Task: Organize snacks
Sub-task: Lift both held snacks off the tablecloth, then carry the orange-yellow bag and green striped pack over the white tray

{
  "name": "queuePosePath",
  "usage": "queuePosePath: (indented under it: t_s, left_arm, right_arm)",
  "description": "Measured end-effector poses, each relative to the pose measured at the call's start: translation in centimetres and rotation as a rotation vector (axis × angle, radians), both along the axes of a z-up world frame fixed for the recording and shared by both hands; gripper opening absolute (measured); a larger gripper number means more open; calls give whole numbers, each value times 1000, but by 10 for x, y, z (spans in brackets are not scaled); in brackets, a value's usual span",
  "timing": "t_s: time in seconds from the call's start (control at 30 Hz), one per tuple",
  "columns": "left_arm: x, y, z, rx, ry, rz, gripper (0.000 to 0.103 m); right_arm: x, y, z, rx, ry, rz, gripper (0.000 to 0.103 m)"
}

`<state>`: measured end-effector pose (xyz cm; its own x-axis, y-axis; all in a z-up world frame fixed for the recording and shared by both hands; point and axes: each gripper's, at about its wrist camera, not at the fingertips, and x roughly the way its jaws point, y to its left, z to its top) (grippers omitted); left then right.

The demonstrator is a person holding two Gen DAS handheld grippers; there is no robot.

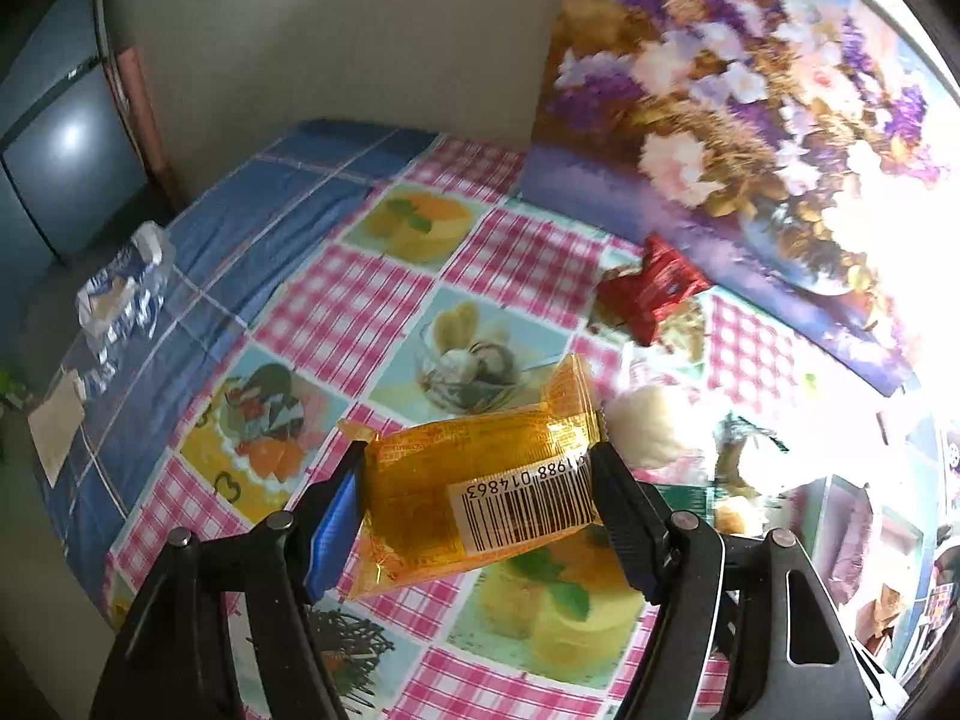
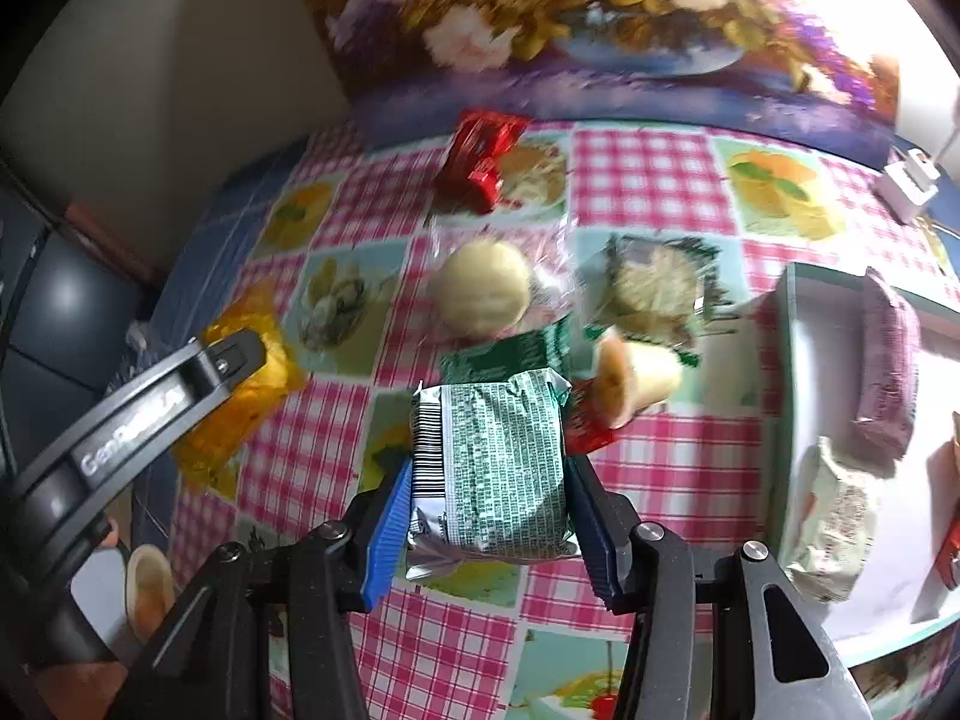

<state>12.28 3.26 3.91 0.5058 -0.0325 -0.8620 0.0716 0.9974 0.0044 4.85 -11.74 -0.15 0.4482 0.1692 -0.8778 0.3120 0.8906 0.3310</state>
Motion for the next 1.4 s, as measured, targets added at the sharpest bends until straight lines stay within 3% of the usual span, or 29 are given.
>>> queuePosePath:
  t_s: [0.5,0.8,1.2,1.4]
  left_arm:
    - [-38,-87,43,3,-105,-169,74]
    - [-64,-147,52,8,-137,-300,74]
    - [-106,-220,36,7,-113,-487,74]
    - [-124,-245,17,-6,-53,-560,74]
  right_arm:
    - [-47,-100,32,-22,-75,-267,53]
    - [-87,-163,50,-107,-97,-454,53]
    - [-140,-217,55,-176,-68,-627,53]
    - [-162,-232,60,-190,-82,-681,54]
